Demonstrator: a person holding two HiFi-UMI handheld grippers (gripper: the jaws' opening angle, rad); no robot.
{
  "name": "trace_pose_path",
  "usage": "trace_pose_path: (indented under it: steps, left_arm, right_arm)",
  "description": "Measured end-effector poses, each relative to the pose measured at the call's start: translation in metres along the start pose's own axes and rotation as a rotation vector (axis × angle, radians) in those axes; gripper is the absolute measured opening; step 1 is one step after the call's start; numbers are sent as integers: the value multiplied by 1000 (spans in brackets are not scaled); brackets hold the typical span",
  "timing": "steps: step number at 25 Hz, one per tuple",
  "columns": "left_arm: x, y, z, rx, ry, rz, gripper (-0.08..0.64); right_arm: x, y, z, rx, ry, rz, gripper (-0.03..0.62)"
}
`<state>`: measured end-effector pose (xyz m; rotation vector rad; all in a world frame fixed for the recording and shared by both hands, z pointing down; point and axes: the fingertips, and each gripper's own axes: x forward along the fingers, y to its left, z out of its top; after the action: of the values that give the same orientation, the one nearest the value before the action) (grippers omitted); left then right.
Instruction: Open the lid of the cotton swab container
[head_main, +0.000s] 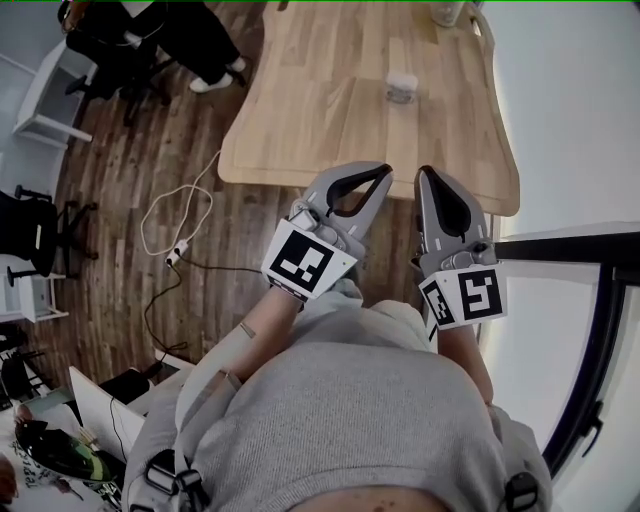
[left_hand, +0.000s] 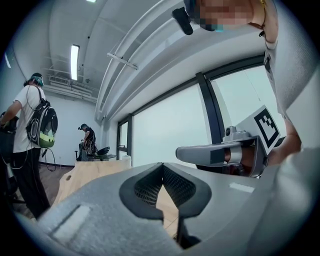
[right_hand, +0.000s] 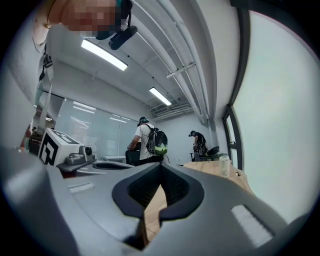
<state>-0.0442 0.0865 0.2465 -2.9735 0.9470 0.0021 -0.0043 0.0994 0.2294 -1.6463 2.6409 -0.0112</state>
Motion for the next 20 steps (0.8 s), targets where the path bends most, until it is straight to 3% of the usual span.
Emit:
trace_pose_path:
  steps: [13,20]
  left_arm:
    - [12,10,-3,-32,16,-14,0]
    - [9,24,-12,-30,6,-23,0]
  right_arm:
    - [18,-5,-11,14,47,29,0]
    - [25,-3,-15,-15,46,1,0]
